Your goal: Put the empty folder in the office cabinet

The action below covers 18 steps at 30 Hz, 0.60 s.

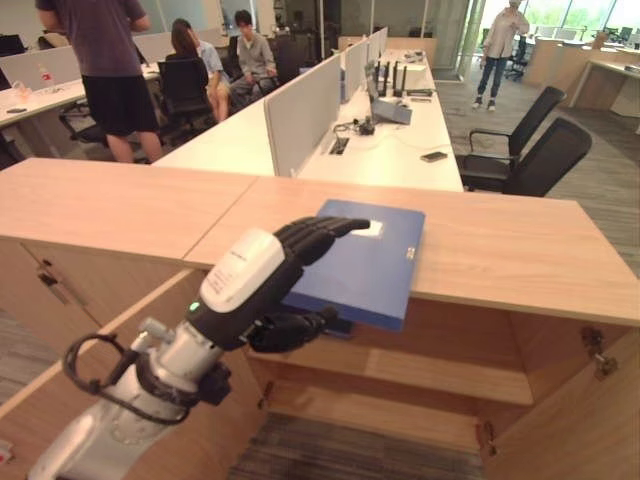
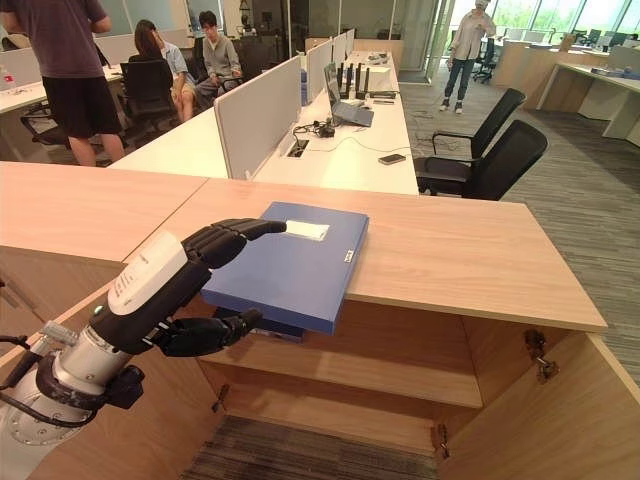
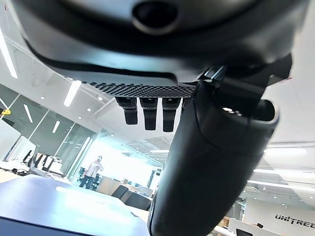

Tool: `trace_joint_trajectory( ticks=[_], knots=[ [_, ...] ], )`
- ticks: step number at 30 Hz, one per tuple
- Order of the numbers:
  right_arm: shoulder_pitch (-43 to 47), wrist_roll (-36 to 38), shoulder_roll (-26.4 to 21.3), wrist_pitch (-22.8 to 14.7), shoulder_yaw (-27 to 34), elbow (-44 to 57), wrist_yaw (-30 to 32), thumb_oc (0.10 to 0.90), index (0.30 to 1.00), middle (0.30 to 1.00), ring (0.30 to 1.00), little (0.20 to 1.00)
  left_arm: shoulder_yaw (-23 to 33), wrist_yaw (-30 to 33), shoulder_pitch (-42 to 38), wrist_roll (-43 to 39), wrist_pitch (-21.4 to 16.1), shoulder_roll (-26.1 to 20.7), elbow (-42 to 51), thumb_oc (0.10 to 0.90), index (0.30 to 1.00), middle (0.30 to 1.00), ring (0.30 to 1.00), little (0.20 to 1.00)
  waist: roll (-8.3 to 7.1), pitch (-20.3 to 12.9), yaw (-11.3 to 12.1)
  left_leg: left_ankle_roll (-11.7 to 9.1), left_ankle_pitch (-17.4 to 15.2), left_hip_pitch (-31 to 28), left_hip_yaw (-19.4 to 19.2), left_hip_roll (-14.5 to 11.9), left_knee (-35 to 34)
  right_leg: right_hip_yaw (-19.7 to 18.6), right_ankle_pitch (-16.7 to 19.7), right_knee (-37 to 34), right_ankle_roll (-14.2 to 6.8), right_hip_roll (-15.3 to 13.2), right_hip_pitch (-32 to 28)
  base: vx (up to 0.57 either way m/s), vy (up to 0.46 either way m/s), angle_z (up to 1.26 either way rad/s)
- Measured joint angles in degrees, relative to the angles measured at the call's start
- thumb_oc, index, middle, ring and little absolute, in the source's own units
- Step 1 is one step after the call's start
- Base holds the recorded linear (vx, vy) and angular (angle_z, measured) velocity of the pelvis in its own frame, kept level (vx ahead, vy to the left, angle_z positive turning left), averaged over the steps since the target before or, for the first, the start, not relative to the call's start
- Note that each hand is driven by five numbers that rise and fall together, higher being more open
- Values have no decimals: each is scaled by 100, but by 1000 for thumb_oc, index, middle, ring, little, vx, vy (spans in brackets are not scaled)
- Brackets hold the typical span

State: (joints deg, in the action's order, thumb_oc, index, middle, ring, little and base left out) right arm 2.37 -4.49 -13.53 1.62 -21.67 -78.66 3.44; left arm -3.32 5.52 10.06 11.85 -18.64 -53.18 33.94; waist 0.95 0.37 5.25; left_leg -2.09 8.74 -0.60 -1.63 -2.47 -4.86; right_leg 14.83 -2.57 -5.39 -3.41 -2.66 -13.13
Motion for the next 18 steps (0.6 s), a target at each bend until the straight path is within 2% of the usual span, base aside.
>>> trace_joint_trajectory(
  ticks=[3,6,18],
  knots=[
    [-2,-1,-18,2,-2,-4,14,800,900,900,900,900,-30,-19,-19,32,15,-1,-41,800,900,900,900,900,37,-29,-22,-6,-5,-6,-10,-6,0,-10,2,0,2,2,-1,0,0,0],
    [2,-1,-34,6,-3,-4,22,800,900,900,900,900,-325,-127,-231,90,76,-1,-129,800,900,900,900,900,74,-59,-32,-8,-6,-23,-33,-17,-1,-29,8,0,4,4,-8,14,-1,-4],
    [-4,-2,-37,6,-4,-5,24,800,900,900,900,900,-498,-254,-290,535,105,-8,-467,800,900,900,900,900,81,-91,-66,-9,-21,-49,-109,-39,-1,-115,21,0,22,10,4,7,1,-3]
  ],
)
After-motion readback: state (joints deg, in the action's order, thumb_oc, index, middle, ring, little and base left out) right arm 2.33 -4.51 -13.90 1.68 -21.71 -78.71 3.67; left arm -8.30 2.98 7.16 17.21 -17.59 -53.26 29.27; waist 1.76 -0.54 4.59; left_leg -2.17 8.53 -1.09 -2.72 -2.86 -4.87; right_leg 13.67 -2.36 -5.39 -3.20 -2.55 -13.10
